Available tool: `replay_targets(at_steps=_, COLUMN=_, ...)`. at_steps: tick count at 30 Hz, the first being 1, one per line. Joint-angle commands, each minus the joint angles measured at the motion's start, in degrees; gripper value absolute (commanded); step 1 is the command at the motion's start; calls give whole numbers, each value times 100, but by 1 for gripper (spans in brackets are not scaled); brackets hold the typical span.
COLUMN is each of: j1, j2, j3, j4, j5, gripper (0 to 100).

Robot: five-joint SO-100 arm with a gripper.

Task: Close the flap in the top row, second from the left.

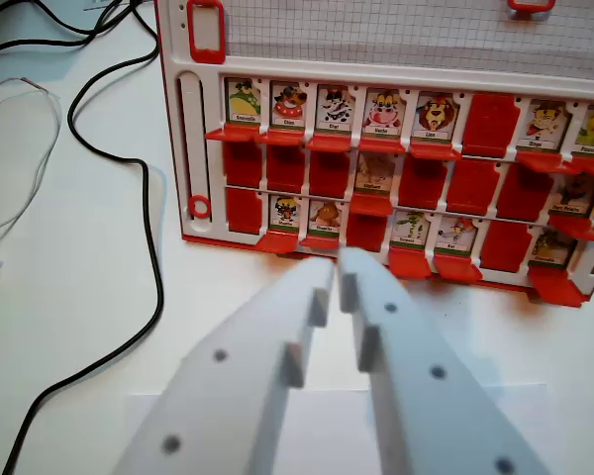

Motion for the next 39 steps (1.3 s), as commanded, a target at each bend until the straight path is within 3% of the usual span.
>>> replay_targets(at_steps=1, j1=-132, j2=-237, j3=123, j4=-633, j5=26, gripper=0)
replay_targets(at_steps=14, j1=-483, j2=-1239, j3=879, j4=-1846, j5=132, gripper=0)
replay_targets(at_steps=39, j1=-519, j2=-3937, j3=1143, j4=-4236, j5=-158, gripper=0)
